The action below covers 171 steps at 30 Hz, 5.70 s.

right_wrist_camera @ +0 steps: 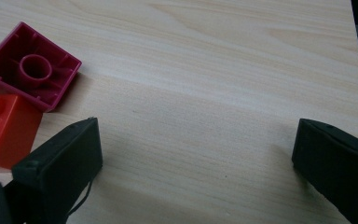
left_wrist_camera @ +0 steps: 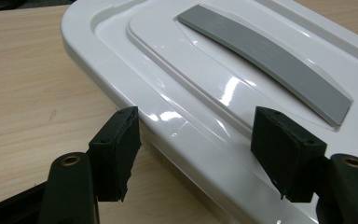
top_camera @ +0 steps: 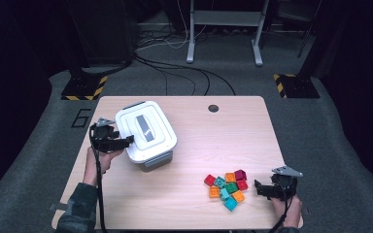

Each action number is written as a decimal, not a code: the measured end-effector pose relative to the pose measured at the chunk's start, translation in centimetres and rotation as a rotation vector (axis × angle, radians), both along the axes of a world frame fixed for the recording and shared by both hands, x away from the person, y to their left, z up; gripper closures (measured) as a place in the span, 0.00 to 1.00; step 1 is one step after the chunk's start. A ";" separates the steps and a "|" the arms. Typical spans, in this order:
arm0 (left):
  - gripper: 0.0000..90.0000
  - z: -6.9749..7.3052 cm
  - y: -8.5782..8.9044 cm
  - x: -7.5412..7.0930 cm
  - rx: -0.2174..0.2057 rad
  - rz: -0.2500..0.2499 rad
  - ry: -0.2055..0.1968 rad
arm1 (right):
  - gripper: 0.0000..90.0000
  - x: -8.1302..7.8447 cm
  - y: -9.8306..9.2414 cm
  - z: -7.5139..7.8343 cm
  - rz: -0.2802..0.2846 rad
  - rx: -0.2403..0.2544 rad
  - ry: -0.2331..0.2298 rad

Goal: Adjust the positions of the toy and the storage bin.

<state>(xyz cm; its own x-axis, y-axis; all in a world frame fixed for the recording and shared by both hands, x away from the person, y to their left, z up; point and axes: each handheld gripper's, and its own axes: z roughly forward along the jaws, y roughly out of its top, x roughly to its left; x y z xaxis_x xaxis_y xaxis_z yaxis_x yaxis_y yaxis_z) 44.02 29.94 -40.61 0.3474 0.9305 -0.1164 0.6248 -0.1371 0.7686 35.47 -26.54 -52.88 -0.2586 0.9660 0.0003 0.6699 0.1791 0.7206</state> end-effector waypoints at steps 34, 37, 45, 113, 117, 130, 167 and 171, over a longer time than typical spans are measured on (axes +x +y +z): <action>0.58 0.4 -1.8 0.8 0.024 -0.054 -0.010 | 0.01 0.0 0.0 0.0 0.000 0.000 -0.001; 0.60 0.5 -1.9 0.9 0.030 -0.064 -0.008 | 0.01 0.0 0.0 0.0 0.000 0.000 -0.001; 0.62 0.5 -2.2 1.2 0.030 -0.076 -0.006 | 0.01 0.0 0.0 0.0 0.000 0.000 -0.001; 0.26 1.8 -8.9 2.5 0.128 -0.199 -0.001 | 0.02 0.0 0.0 0.0 0.004 0.000 -0.003; 0.26 1.5 -9.9 2.7 0.149 -0.199 0.006 | 0.02 0.0 0.0 0.0 0.004 0.000 -0.003; 0.37 1.5 -10.4 2.6 0.176 -0.203 -0.012 | 0.02 0.0 0.0 0.0 0.006 0.000 -0.003; 0.69 1.6 -11.8 2.8 0.138 -0.327 -0.016 | 0.02 0.0 0.0 0.0 0.004 0.001 -0.004; 0.70 1.7 -12.0 2.9 0.126 -0.348 -0.005 | 0.02 0.0 0.0 0.0 0.004 0.001 -0.004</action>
